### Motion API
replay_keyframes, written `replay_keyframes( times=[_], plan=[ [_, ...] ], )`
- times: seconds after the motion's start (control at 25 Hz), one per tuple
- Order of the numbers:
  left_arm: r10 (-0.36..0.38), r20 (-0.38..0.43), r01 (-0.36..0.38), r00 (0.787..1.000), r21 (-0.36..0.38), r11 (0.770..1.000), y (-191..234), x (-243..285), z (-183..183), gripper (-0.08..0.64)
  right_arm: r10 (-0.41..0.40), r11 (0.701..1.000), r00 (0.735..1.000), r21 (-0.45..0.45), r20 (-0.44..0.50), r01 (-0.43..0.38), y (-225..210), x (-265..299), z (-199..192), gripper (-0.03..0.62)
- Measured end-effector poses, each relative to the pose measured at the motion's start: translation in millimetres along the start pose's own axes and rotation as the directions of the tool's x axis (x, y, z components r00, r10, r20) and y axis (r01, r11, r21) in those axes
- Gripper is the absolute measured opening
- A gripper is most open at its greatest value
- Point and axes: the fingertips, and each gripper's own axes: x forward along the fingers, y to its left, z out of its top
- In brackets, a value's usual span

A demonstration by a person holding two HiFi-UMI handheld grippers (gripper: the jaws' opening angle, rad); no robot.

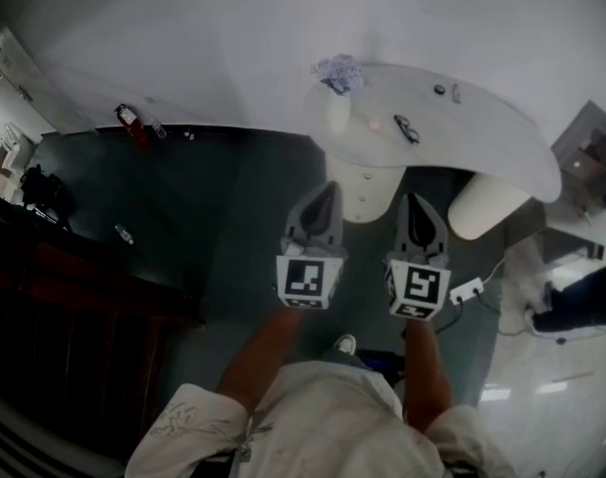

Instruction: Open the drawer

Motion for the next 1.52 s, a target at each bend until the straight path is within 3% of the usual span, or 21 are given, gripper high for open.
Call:
replay_keyframes(
  times=[0.52,1.0,1.24,1.52],
  plan=[
    [-0.029,-0.024,0.029,0.999,0.004,1.000,14,67,-31,-0.005,-0.024,1.000,0.999,0.017,-0.044,0.025,-21,63,-31,0.005],
    [-0.148,-0.023,0.147,0.989,-0.057,0.988,100,138,-73,-0.005,-0.137,0.990,0.988,-0.028,-0.078,0.135,22,164,-50,0.005],
    [-0.194,-0.057,0.188,0.979,-0.095,0.978,131,156,-106,-0.005,-0.176,0.984,0.976,-0.032,-0.132,0.174,44,192,-78,0.005],
    [-0.216,-0.121,0.199,0.969,-0.134,0.971,128,160,-160,-0.005,-0.163,0.987,0.968,-0.041,-0.193,0.158,54,202,-133,0.005]
  ],
)
